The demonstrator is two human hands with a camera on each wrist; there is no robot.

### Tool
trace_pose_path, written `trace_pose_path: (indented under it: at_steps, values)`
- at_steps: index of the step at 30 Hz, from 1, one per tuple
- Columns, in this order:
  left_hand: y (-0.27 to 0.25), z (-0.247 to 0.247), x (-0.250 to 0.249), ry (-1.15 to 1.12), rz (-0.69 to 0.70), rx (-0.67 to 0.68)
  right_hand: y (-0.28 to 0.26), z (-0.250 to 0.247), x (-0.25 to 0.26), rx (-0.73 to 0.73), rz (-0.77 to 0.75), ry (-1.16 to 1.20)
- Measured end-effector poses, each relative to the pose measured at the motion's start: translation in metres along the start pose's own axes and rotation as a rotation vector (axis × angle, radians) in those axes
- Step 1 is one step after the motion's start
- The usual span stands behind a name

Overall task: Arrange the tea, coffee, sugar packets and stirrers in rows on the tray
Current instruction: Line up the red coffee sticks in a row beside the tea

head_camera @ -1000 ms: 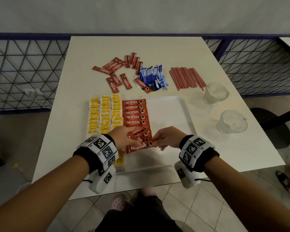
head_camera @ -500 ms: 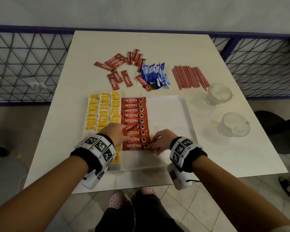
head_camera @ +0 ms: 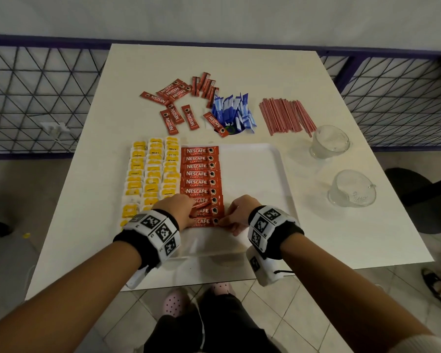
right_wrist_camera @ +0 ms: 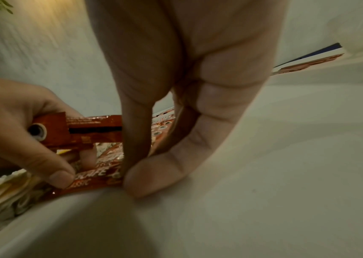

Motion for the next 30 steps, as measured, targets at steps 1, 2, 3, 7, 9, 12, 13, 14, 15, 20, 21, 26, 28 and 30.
trace_pose_path:
  at_steps: [1,2,3,7,9,12,13,14,15,20,21,26,28,30]
  values:
    - [0.000,0.000,0.000,-0.003,-0.002,-0.003,0.001,0.000,0.000,-0.004,-0.001,0.000]
    - [0.001,0.000,0.001,-0.007,-0.005,-0.005,0.001,0.000,0.000,-0.008,0.000,0.007]
    - [0.001,0.000,0.001,-0.009,-0.006,-0.007,0.001,0.000,0.000,-0.011,0.002,0.019]
    - [0.001,-0.001,0.002,-0.021,-0.004,-0.002,0.000,0.000,0.001,-0.005,-0.006,0.030]
    - [0.000,-0.001,0.002,-0.030,-0.004,0.002,0.000,0.000,0.000,-0.001,-0.010,0.047]
    - [-0.003,-0.004,0.003,-0.081,-0.001,0.005,-0.002,-0.001,-0.001,0.002,-0.043,0.061]
    - [-0.005,-0.006,0.003,-0.111,0.005,0.001,-0.003,-0.003,0.000,-0.001,-0.060,0.072]
    - [-0.006,-0.009,0.002,-0.139,0.013,-0.008,-0.006,-0.005,0.001,-0.004,-0.085,0.088]
    - [-0.008,-0.012,0.002,-0.168,0.028,-0.019,-0.009,-0.007,0.004,-0.003,-0.126,0.110]
    - [-0.013,-0.027,-0.007,-0.450,0.130,-0.068,-0.037,-0.007,0.033,0.034,-0.387,0.243]
    - [-0.014,-0.031,-0.007,-0.505,0.124,-0.092,-0.040,-0.005,0.037,0.032,-0.402,0.255]
    - [-0.015,-0.050,0.003,-0.950,0.102,-0.190,-0.046,0.007,0.054,0.087,-0.402,0.261]
    - [-0.014,-0.057,0.006,-1.169,0.122,-0.218,-0.049,0.013,0.062,0.128,-0.415,0.258]
    - [-0.016,-0.063,0.006,-1.427,0.124,-0.281,-0.051,0.020,0.070,0.160,-0.430,0.286]
Point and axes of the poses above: each hand's wrist, its own y-axis towards the middle knuckle, its own z-axis out of the palm, x = y × z, the point moved 4 cm from there along y, towards the middle knuckle, and after that the axes turned 6 degrees about -y, right-handed, at the moved point
